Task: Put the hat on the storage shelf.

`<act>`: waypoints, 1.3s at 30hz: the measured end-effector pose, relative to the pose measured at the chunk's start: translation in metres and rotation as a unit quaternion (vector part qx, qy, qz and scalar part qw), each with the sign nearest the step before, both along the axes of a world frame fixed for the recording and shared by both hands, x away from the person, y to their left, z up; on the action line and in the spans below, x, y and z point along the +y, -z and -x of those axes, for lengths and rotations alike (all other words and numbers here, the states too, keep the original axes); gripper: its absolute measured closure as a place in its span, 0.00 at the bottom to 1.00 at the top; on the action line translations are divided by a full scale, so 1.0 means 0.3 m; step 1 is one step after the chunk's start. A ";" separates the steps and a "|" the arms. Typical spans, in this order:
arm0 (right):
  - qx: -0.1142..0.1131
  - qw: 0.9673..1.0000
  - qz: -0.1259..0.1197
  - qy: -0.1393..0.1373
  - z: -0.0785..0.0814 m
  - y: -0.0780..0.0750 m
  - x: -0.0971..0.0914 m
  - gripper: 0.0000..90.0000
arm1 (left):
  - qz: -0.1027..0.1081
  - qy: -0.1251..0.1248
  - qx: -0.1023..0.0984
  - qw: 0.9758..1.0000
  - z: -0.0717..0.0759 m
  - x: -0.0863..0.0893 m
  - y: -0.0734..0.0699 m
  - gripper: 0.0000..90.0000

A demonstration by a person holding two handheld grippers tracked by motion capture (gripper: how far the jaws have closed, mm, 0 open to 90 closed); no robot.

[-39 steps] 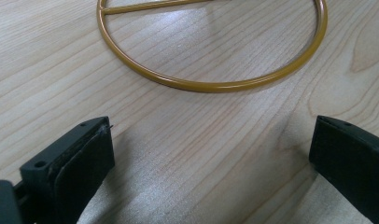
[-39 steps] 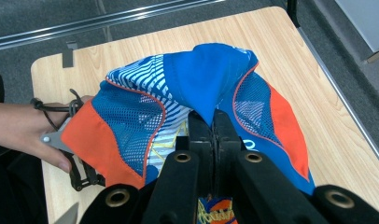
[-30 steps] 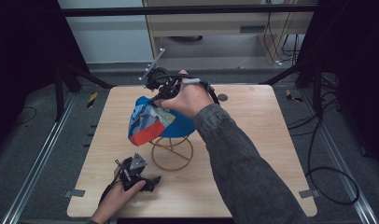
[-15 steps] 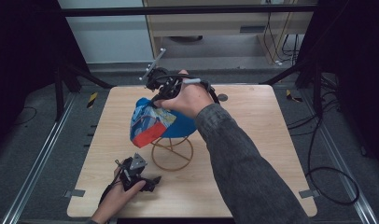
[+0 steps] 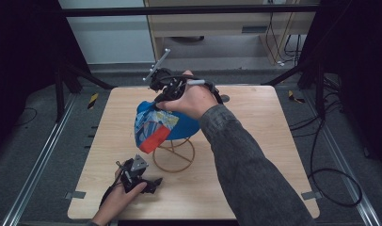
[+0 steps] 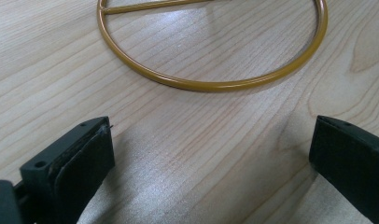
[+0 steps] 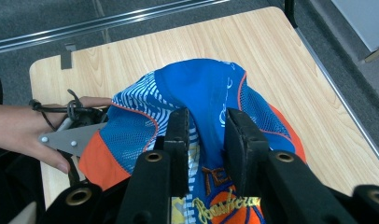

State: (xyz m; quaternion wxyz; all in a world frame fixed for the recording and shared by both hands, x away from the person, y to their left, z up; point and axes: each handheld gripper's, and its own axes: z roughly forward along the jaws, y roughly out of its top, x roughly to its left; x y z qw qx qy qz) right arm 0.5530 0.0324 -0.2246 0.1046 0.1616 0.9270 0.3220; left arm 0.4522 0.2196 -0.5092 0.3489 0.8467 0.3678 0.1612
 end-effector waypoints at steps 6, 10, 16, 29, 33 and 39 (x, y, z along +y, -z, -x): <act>0.000 1.000 -0.009 -0.001 0.009 -0.010 -0.012 0.73 | 0.001 -0.001 0.000 1.000 0.000 0.000 0.000 0.00; -0.001 1.000 -0.008 -0.003 0.019 -0.010 -0.019 0.71 | 0.001 -0.001 0.000 1.000 0.000 -0.001 0.000 0.00; -0.002 1.000 -0.014 -0.004 0.027 -0.019 -0.031 0.70 | 0.000 -0.001 0.000 1.000 0.000 0.000 0.000 0.00; -0.002 1.000 -0.021 0.003 0.038 -0.025 -0.074 0.69 | 0.001 -0.001 0.000 1.000 0.000 0.000 0.001 0.00; -0.005 1.000 -0.027 0.004 0.047 -0.032 -0.094 0.68 | 0.001 -0.001 0.000 1.000 0.000 0.000 0.001 0.00; -0.010 0.999 -0.036 0.018 0.055 -0.049 -0.134 0.65 | 0.001 -0.001 0.000 1.000 0.000 0.000 0.000 0.00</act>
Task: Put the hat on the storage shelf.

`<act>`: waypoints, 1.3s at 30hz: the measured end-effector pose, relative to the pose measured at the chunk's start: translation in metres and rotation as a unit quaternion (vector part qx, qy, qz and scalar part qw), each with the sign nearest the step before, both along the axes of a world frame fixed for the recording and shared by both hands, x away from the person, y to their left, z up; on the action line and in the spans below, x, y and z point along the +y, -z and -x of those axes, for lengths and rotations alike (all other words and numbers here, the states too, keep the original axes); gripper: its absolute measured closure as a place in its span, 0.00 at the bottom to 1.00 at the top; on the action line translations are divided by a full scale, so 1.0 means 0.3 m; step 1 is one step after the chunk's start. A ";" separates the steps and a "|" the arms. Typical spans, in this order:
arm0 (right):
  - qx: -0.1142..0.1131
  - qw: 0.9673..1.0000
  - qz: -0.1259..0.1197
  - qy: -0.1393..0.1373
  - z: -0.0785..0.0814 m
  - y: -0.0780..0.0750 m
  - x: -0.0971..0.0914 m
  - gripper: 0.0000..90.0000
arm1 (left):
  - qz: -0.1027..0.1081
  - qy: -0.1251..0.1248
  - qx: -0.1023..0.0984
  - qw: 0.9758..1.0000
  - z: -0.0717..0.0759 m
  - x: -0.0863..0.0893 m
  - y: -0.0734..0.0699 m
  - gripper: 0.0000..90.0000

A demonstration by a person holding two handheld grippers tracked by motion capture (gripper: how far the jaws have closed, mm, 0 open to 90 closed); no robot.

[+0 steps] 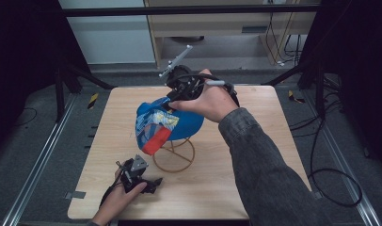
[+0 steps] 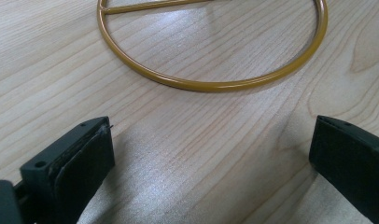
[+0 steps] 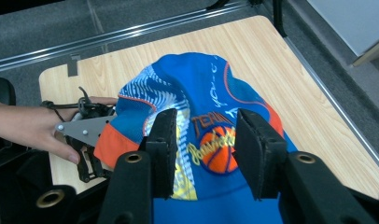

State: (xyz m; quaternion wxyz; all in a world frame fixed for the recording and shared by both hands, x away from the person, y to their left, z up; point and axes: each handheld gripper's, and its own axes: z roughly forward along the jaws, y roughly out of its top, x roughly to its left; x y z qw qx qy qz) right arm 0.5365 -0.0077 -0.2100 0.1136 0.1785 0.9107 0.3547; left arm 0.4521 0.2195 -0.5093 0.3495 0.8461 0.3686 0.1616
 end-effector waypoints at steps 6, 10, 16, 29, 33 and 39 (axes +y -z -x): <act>0.001 1.000 -0.008 0.014 0.006 0.007 -0.033 0.55 | 0.000 0.000 0.000 1.000 0.000 0.000 0.000 0.00; -0.003 1.000 -0.012 0.025 0.003 0.015 -0.042 0.46 | 0.000 0.000 0.000 1.000 0.000 0.000 0.000 0.00; -0.014 0.999 -0.020 0.040 0.015 0.018 -0.057 0.29 | 0.001 -0.001 0.000 1.000 0.001 -0.001 0.001 0.00; -0.039 0.996 -0.049 0.058 0.026 0.033 -0.139 0.09 | 0.000 0.000 0.000 1.000 0.001 0.000 0.000 0.00; -0.041 0.996 -0.055 0.064 0.025 0.032 -0.164 0.08 | 0.001 0.000 0.000 1.000 0.002 0.000 0.000 0.00; -0.040 0.995 -0.053 0.068 0.028 0.042 -0.175 0.07 | 0.000 0.001 0.000 1.000 0.002 0.000 0.000 0.00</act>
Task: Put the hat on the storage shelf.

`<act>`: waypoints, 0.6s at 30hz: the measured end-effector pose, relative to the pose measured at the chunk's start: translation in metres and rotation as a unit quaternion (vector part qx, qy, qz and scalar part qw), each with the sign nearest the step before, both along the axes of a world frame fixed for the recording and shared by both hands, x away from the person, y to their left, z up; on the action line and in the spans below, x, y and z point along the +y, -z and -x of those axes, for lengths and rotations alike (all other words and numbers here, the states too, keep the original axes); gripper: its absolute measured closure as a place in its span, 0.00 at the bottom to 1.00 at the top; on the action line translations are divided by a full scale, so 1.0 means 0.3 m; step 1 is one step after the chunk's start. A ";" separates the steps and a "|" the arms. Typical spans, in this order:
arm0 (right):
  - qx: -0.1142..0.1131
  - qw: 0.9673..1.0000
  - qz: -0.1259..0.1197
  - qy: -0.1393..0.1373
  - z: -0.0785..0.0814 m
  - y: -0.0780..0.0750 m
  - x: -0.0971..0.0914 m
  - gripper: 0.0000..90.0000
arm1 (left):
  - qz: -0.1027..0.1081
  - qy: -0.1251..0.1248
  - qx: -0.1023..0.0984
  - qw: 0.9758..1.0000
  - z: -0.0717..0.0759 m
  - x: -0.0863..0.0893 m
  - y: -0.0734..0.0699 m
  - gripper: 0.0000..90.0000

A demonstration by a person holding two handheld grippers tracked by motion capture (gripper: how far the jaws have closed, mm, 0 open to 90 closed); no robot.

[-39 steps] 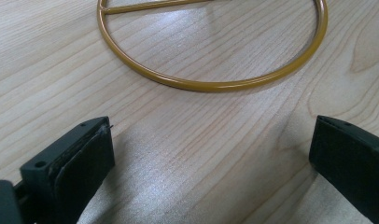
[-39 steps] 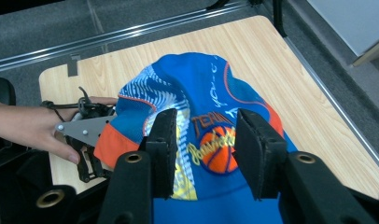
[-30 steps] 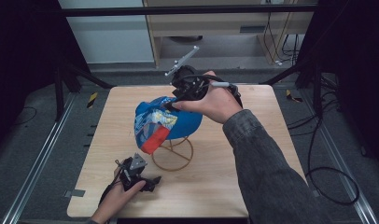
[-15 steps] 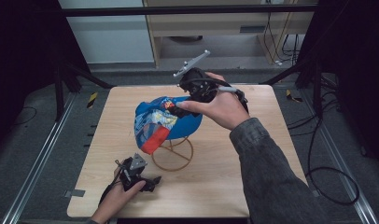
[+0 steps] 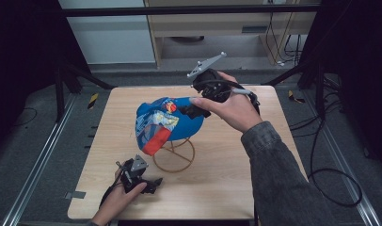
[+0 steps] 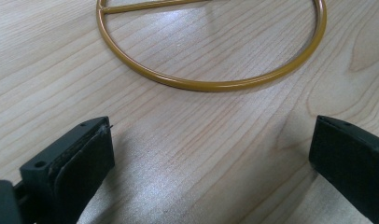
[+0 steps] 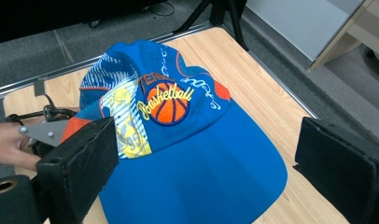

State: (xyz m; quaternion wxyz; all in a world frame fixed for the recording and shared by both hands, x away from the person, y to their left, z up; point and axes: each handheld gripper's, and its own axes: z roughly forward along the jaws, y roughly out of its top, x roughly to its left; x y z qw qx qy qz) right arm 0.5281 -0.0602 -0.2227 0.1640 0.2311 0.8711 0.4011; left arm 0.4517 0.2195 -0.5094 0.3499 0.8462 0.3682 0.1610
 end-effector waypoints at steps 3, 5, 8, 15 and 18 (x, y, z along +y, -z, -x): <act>-0.001 1.000 0.001 0.004 0.001 0.002 -0.011 0.07 | 0.000 0.000 0.000 1.000 0.000 0.000 0.000 0.00; -0.003 1.000 -0.003 0.009 0.005 0.001 -0.026 0.07 | 0.000 0.000 0.000 1.000 0.000 0.000 0.000 0.00; -0.006 1.000 -0.007 0.023 0.016 0.007 -0.065 0.07 | 0.000 0.000 0.000 1.000 0.000 0.000 0.000 0.00; 0.003 0.999 -0.019 0.049 0.035 0.053 -0.185 0.07 | -0.001 0.000 0.000 1.000 0.001 0.000 0.000 0.00; 0.008 0.998 -0.023 0.060 0.047 0.076 -0.247 0.07 | 0.000 0.000 -0.001 1.000 0.001 0.000 0.001 0.00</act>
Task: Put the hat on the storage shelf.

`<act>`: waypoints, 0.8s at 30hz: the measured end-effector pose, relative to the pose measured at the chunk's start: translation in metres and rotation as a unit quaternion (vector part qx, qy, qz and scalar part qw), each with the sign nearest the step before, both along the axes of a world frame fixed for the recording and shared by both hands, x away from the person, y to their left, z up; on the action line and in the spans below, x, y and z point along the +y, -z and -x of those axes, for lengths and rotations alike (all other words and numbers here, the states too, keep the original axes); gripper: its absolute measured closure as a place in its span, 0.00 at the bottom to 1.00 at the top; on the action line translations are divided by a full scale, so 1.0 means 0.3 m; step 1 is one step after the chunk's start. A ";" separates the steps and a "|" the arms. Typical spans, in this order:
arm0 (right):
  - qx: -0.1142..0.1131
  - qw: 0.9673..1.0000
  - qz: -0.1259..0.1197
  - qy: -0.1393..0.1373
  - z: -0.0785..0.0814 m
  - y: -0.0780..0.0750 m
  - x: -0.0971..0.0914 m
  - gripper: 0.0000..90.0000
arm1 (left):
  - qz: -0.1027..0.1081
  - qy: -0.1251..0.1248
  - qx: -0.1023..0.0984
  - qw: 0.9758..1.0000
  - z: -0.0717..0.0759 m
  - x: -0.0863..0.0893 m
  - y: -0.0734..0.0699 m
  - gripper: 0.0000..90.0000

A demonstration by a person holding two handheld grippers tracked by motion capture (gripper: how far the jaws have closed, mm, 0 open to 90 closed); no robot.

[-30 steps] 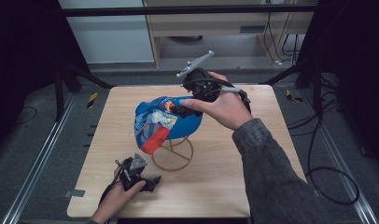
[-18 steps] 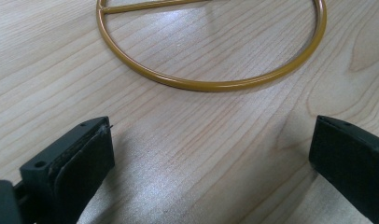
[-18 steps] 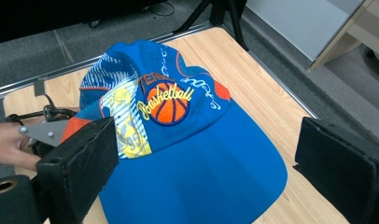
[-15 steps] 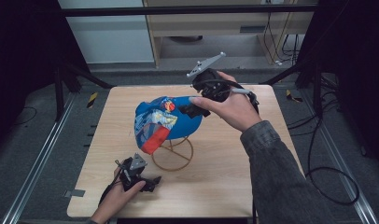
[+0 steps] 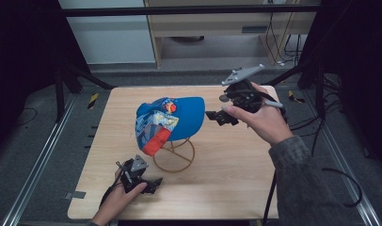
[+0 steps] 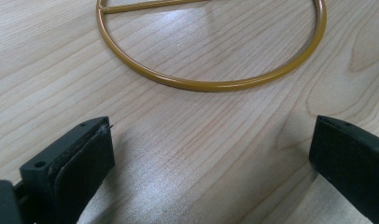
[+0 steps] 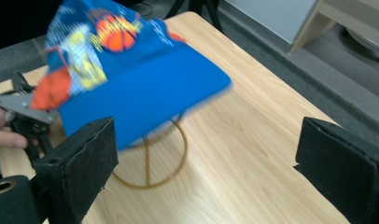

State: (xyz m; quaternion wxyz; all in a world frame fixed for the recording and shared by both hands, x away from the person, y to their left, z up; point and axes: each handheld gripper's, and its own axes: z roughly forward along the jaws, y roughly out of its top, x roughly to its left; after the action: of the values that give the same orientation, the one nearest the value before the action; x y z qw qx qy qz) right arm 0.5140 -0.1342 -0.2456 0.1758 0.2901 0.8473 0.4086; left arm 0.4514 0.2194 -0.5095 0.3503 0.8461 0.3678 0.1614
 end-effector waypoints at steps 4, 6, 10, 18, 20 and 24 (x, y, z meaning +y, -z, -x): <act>0.004 1.000 -0.008 0.014 0.018 0.034 -0.081 0.06 | 0.000 0.000 0.000 1.000 0.000 0.000 0.000 0.00; 0.008 1.000 -0.009 0.021 0.021 0.054 -0.108 0.07 | 0.000 0.000 0.000 1.000 0.000 0.000 0.000 0.00; 0.015 0.999 -0.017 0.038 0.025 0.098 -0.156 0.08 | 0.000 0.000 0.000 1.000 0.000 0.000 0.000 0.00; 0.017 0.998 -0.015 0.059 0.036 0.188 -0.212 0.12 | -0.001 0.001 0.001 1.000 0.000 0.000 0.000 0.00; 0.020 0.997 -0.012 0.072 0.042 0.226 -0.225 0.13 | -0.001 0.001 0.001 1.000 0.000 0.000 0.000 0.00; 0.023 0.996 -0.010 0.087 0.051 0.302 -0.243 0.14 | -0.001 0.001 0.001 1.000 0.000 0.000 0.000 0.00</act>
State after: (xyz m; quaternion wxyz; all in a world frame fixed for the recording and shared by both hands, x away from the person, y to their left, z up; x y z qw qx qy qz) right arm 0.4988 -0.2072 -0.3363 0.1884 0.3733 0.8188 0.3933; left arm 0.4514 0.2195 -0.5096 0.3494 0.8469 0.3672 0.1606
